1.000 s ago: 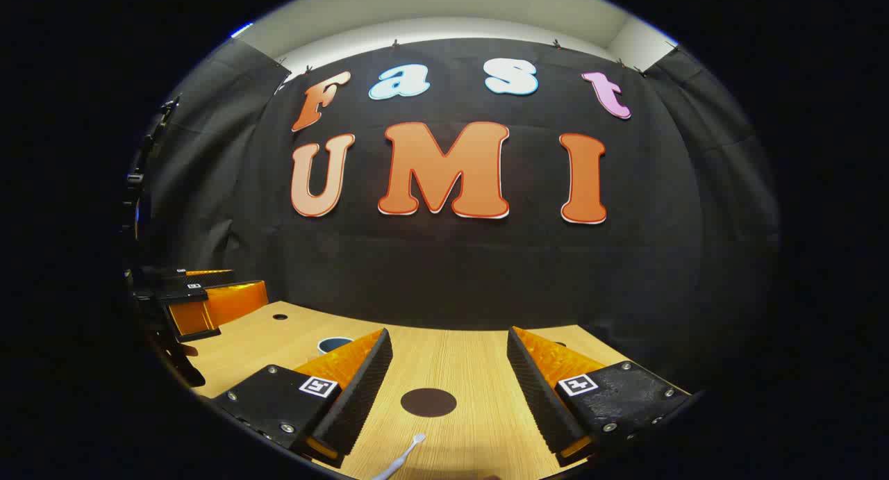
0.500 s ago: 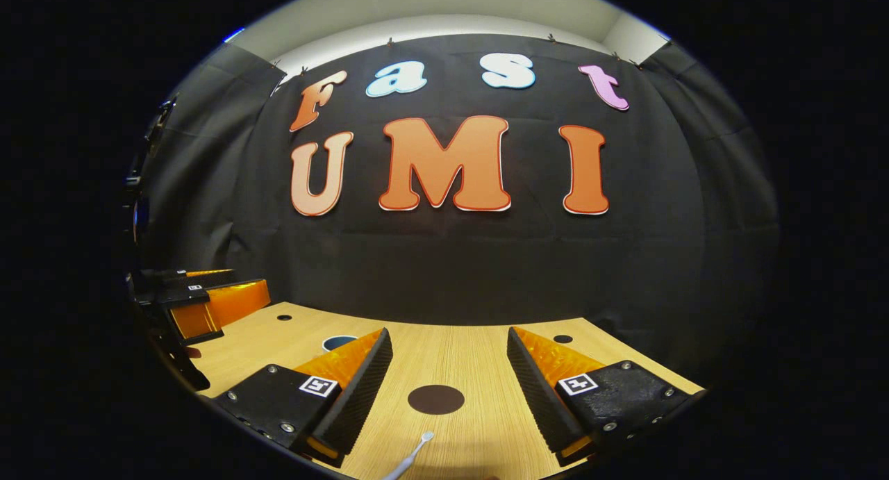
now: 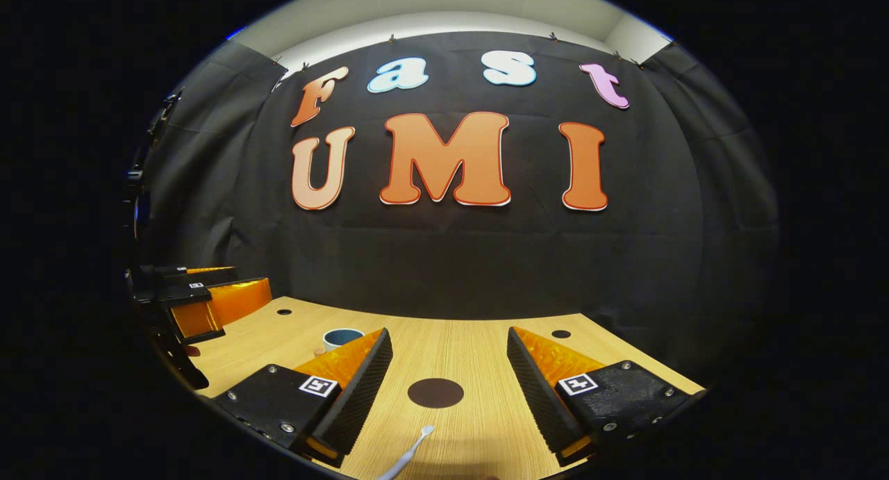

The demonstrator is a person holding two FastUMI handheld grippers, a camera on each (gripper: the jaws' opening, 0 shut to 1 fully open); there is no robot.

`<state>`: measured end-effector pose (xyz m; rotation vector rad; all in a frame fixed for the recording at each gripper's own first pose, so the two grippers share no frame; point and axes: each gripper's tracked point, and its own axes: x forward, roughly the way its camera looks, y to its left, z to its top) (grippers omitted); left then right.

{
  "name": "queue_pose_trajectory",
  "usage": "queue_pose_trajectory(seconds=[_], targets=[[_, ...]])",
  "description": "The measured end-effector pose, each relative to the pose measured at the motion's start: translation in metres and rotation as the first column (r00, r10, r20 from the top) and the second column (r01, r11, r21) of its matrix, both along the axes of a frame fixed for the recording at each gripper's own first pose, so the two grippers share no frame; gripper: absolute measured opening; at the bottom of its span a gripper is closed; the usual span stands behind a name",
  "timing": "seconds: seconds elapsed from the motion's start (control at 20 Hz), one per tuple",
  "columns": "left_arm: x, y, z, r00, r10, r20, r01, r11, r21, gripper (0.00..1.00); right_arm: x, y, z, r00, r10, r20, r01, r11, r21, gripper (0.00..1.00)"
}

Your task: Put the toothbrush and toothpaste on the desktop into the cup, then pick up the cup and place it on the coaster on the desktop.

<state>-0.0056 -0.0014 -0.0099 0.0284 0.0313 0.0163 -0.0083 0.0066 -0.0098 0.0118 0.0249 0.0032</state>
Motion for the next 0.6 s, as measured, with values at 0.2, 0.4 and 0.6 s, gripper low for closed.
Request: queue_pose_trajectory(seconds=[0.2,0.4,0.6], targets=[[-0.001,-0.004,-0.017,0.998,-0.008,-0.063,0.008,1.0,0.002,0.97,-0.003,0.005,-0.018,0.998,0.009,-0.059,-0.009,1.0,-0.001,1.0],[-0.006,-0.009,-0.044,0.989,-0.022,-0.144,0.022,1.0,-0.002,0.97,-0.007,0.01,-0.053,0.986,0.024,-0.166,-0.024,1.0,0.001,1.0],[-0.008,-0.009,-0.073,0.975,-0.025,-0.223,0.027,1.0,0.003,0.97,-0.01,0.015,-0.095,0.957,0.03,-0.288,-0.031,1.0,0.0,0.98]])
